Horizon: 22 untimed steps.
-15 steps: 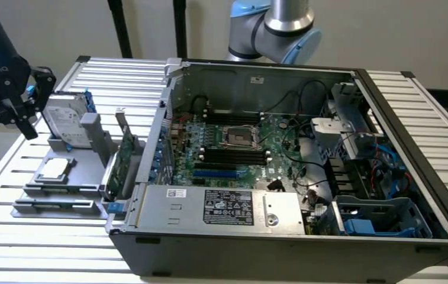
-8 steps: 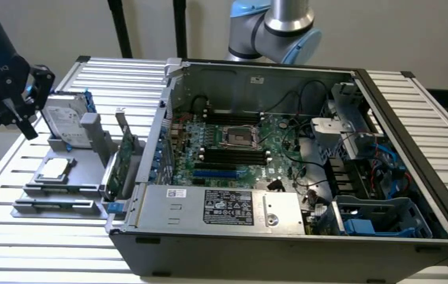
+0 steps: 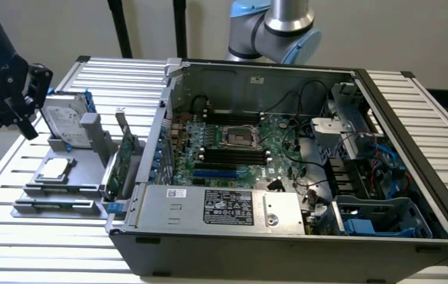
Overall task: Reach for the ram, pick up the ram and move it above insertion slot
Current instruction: 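Pick up the ram and move it above insertion slot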
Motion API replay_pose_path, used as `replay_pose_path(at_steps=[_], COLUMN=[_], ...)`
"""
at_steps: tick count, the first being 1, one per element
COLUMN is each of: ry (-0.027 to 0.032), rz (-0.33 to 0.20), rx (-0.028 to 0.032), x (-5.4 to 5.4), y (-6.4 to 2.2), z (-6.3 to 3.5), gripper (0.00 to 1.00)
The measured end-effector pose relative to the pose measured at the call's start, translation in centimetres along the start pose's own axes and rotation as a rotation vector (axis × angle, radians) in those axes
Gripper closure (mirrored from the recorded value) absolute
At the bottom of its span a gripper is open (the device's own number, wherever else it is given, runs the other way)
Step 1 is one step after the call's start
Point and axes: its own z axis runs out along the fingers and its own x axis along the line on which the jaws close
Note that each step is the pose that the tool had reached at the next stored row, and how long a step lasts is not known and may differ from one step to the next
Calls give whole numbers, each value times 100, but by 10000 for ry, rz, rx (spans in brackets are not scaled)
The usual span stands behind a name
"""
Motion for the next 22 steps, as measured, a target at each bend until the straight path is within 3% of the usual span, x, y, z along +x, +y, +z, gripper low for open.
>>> replay_pose_path(at_steps=[22], ry=[114], rz=[-3994], rx=[13], x=[0], y=[0], z=[0], gripper=[89])
